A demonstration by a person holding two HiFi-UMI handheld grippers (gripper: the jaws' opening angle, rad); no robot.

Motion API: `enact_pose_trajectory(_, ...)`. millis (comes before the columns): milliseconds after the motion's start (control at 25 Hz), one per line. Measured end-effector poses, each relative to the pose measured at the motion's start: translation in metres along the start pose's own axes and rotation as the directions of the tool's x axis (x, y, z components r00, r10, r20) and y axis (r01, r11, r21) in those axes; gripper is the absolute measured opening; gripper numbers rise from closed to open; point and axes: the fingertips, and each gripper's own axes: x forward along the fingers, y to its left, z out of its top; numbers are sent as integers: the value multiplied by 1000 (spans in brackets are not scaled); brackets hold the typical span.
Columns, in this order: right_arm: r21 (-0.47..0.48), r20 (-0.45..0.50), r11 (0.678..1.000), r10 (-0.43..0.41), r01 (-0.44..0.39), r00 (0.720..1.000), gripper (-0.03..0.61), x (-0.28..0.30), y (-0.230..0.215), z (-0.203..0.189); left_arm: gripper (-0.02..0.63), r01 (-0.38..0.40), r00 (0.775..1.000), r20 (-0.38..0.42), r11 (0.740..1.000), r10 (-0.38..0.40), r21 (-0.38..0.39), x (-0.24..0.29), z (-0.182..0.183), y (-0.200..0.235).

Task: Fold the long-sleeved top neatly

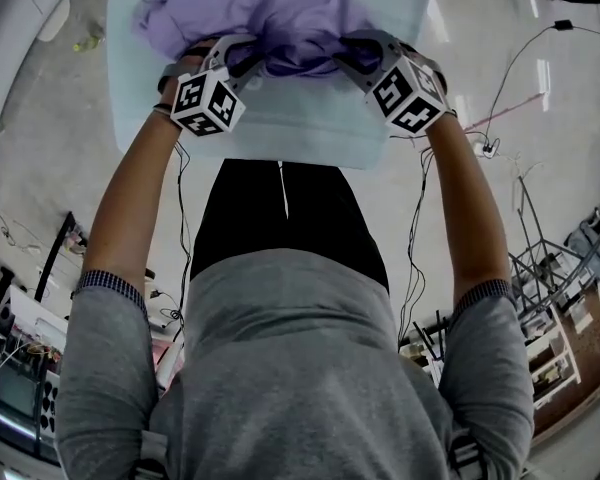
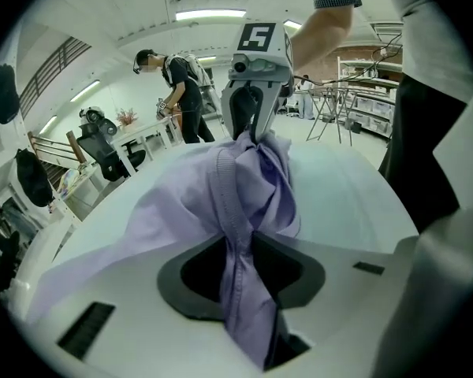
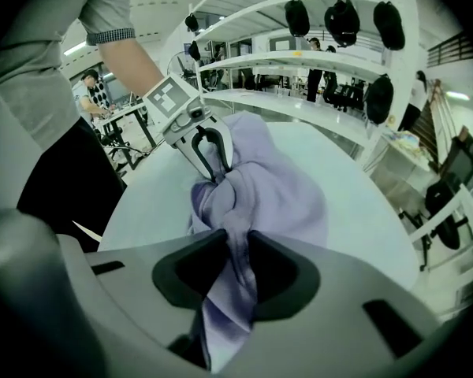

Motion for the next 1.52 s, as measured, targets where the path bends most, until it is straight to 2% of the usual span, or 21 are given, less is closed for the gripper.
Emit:
enact_pose_trajectory(80,-1,5,1000,-7,7,1000,78,-3,-1,0,59,-23,1000,5,1000,23,-3,-4,-2,4)
enact_pose_trajectory(160,1,21,1000,-18,18,1000,60,-10,-3,3,46,-40,999,21,999,40,-9,-11,0,9)
enact_pose_trajectory(360,20,106,997,-75,74,992,46,-44,-9,19,40,-86,989,116,995,91,-50,-49,22,23)
enact_pose_trajectory(640,5,255,989,-143,147,956,38,-96,-14,59,38,-144,951,264,985,163,-91,-124,75,48)
enact_pose_trajectory(840,-34,378,977,-182,210,908,37,-140,-24,96,38,-175,923,343,984,176,-36,-179,128,70)
enact_pose_trajectory(1080,-39,468,972,-187,232,864,37,-206,-31,147,37,-257,885,389,965,256,-50,-244,180,100)
enact_pose_trajectory(1200,89,567,973,-226,213,792,37,-242,-35,187,37,-292,865,408,954,293,-67,-276,199,116)
enact_pose_trajectory(1280,108,598,971,-236,215,766,37,-265,-36,206,37,-319,851,415,945,321,-76,-296,211,125)
enact_pose_trajectory(1400,80,617,966,-242,247,748,37,-298,-37,234,37,-365,820,436,926,371,-102,-329,233,140)
enact_pose_trajectory(1520,58,628,956,-258,287,734,35,-326,-40,260,37,-408,790,464,909,401,-91,-358,255,156)
